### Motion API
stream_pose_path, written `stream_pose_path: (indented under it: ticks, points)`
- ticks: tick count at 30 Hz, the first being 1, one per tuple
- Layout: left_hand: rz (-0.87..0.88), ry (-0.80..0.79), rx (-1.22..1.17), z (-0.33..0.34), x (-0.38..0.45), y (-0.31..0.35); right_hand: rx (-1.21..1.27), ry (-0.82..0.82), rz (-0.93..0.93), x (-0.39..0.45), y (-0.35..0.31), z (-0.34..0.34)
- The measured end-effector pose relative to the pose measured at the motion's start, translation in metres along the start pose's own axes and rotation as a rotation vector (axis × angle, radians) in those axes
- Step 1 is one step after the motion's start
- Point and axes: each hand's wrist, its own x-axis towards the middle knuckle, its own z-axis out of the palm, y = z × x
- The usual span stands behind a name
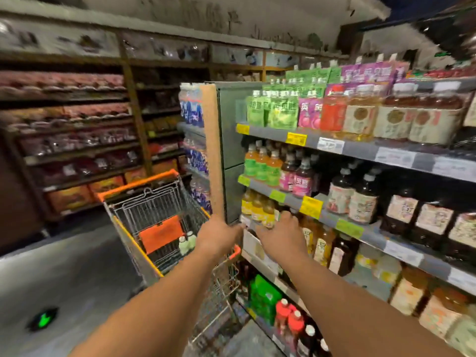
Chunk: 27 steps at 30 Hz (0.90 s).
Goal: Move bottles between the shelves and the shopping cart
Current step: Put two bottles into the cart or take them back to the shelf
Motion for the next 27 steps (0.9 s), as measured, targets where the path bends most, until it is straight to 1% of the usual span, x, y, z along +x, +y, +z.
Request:
stream_pose_path:
  ticks: [4, 9, 12, 16, 23, 27]
  points:
    - [-0.132, 0.087, 0.006, -0.015, 0.038, -0.048, 0.01, -0.088, -0.08, 0.033, -0.033, 0.062]
    - [-0.336, 0.108, -0.054, -0.017, 0.08, -0.097, -0.032, -0.259, -0.147, 0.074, -0.057, 0.134]
    - [-0.41, 0.127, -0.077, -0.014, 0.112, -0.122, -0.068, -0.35, -0.166, 0.104, -0.067, 0.177]
    - [-0.473, 0.092, -0.078, -0.005, 0.161, -0.156, -0.107, -0.425, -0.149, 0.142, -0.081, 0.235]
    - [-0.55, -0.027, -0.109, 0.016, 0.282, -0.227, -0.143, -0.459, -0.068, 0.215, -0.109, 0.341]
    - [-0.563, -0.101, -0.086, 0.028, 0.343, -0.263, -0.213, -0.495, -0.022, 0.252, -0.123, 0.395]
